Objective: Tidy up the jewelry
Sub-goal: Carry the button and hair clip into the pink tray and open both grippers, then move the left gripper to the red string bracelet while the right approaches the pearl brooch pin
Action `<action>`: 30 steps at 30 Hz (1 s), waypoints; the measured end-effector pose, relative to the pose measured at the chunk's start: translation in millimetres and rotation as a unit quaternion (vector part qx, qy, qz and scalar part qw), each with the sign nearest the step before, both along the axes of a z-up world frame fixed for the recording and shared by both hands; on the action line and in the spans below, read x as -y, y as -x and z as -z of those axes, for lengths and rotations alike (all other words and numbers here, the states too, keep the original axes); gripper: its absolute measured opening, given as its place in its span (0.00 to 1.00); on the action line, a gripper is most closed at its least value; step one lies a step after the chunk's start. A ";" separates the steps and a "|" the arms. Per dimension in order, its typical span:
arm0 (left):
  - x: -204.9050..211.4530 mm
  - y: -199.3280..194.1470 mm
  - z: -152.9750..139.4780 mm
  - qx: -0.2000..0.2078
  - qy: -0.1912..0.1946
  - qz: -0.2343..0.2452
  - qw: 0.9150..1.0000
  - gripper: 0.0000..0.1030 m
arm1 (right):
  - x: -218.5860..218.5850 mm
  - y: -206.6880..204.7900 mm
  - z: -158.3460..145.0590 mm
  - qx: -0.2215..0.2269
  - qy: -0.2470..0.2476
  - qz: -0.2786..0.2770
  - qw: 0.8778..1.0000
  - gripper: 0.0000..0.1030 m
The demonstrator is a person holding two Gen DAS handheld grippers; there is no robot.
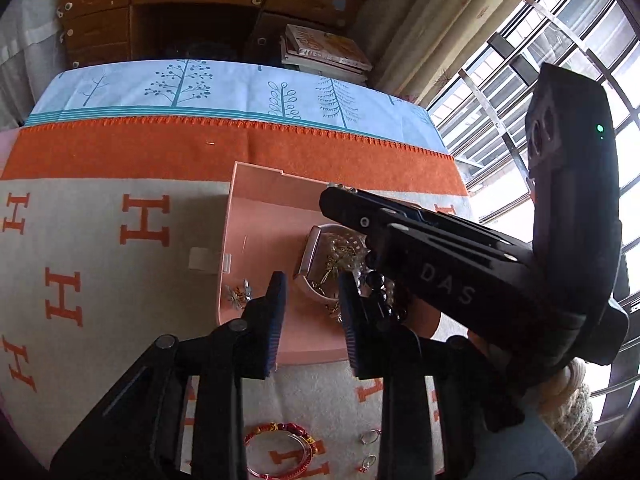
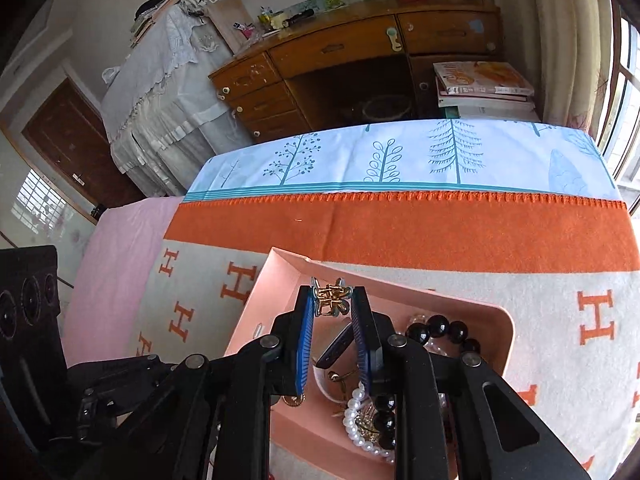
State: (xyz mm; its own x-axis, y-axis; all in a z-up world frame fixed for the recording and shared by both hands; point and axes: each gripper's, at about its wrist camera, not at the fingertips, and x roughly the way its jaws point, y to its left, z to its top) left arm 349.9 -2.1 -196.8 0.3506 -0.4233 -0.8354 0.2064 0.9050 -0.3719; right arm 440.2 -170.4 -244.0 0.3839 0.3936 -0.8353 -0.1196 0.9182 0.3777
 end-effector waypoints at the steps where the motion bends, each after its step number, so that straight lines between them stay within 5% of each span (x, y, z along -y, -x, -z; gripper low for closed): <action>1: -3.0 2.0 -1.7 0.004 0.001 -0.002 1.000 0.40 | -2.3 -3.2 6.1 -0.006 -0.006 -0.001 1.000 0.21; 3: -9.2 6.5 -6.6 0.014 0.000 -0.010 1.000 0.47 | -6.3 -6.7 14.2 -0.007 -0.006 -0.005 1.000 0.25; 9: -25.4 22.5 -23.5 0.031 -0.012 -0.018 0.999 0.48 | -8.7 -0.5 11.8 0.007 -0.006 -0.007 1.000 0.31; 24: -41.2 104.4 -81.1 0.088 -0.035 -0.009 0.995 0.48 | 31.7 108.5 -70.1 0.067 0.002 -0.005 0.998 0.34; 27: -36.0 123.7 -91.1 0.104 -0.046 0.009 0.993 0.48 | 38.7 139.4 -82.6 0.072 0.003 -0.006 0.997 0.40; 30: -30.1 140.3 -93.5 0.111 -0.058 0.020 0.992 0.48 | 41.0 173.1 -92.3 0.093 0.038 -0.009 0.995 0.56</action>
